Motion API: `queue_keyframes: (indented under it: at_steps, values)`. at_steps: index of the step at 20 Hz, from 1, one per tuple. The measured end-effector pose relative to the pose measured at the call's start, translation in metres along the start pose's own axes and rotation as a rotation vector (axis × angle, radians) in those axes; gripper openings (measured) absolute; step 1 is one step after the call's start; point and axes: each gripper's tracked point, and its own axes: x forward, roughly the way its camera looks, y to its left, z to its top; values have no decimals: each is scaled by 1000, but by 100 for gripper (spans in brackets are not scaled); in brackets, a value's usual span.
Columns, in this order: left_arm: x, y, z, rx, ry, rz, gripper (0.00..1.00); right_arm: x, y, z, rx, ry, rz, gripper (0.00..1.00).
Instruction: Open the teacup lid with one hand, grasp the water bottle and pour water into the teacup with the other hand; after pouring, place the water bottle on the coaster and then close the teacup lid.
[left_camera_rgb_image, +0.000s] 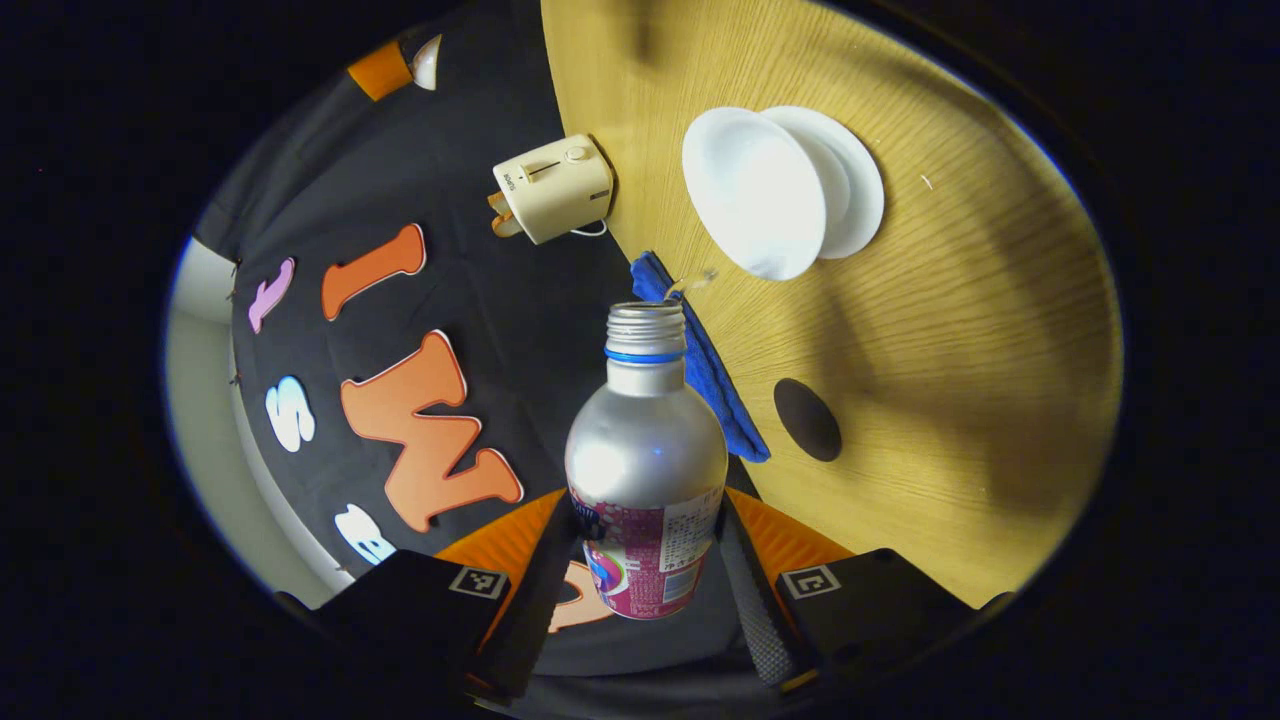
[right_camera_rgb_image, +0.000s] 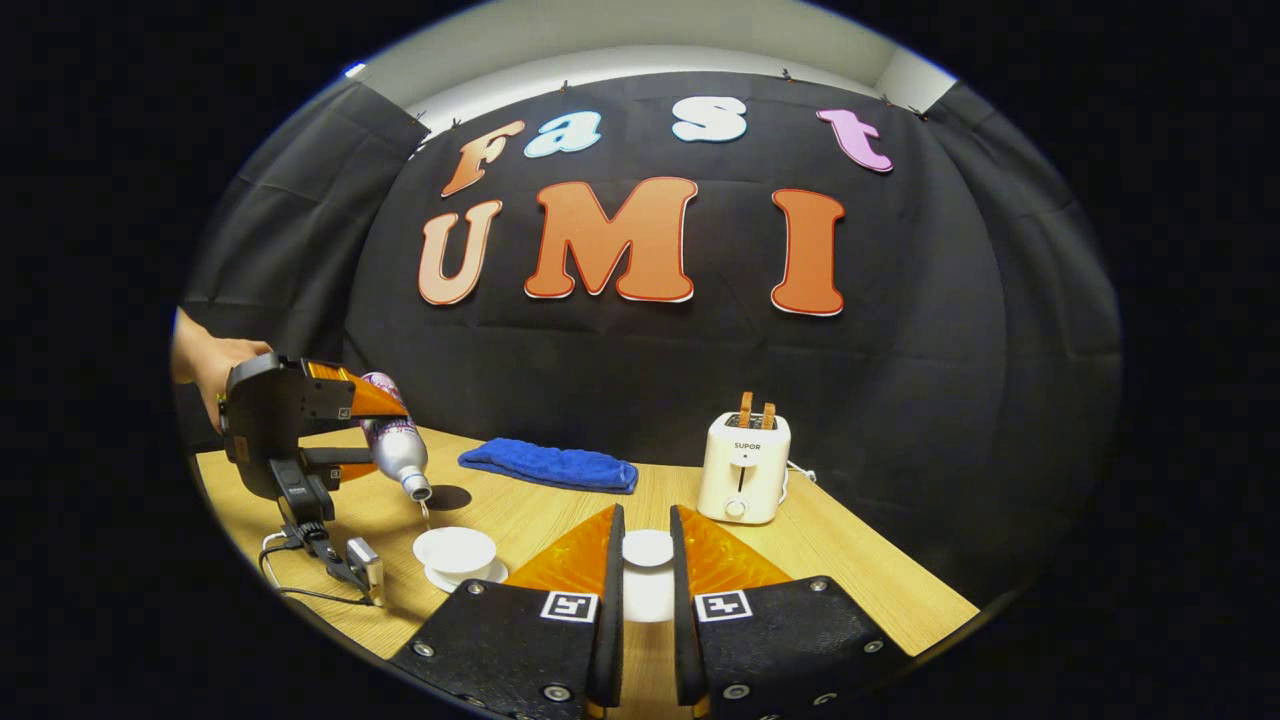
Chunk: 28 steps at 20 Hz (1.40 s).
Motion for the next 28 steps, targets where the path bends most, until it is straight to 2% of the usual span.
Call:
queue_keyframes:
  at_steps: [8,11,12,13,14,16,18,20,24,27,28]
  values:
    - [-5,39,-11,81,17,76,84,-1,3,0,4,-4,10,21]
    - [-2,38,-4,119,8,85,84,-1,6,-3,1,0,24,22]
    - [0,36,-3,127,7,86,81,-1,7,-3,-3,2,22,21]
    - [1,36,0,132,2,86,87,-1,7,-4,-6,3,22,22]
    - [2,34,2,142,3,87,84,-1,7,-4,-4,3,23,22]
    - [2,33,8,155,-7,93,87,-2,9,-5,1,6,29,22]
    - [4,31,11,160,-14,93,87,-2,10,-7,-5,11,29,22]
    - [2,31,14,168,-16,97,81,-2,11,-8,-8,17,33,22]
    - [4,32,14,170,-16,105,87,-2,14,-5,-3,12,39,22]
    - [3,35,16,173,-17,117,82,-2,18,-6,2,14,50,21]
    - [2,36,16,174,-17,120,84,-3,19,-6,3,13,52,21]
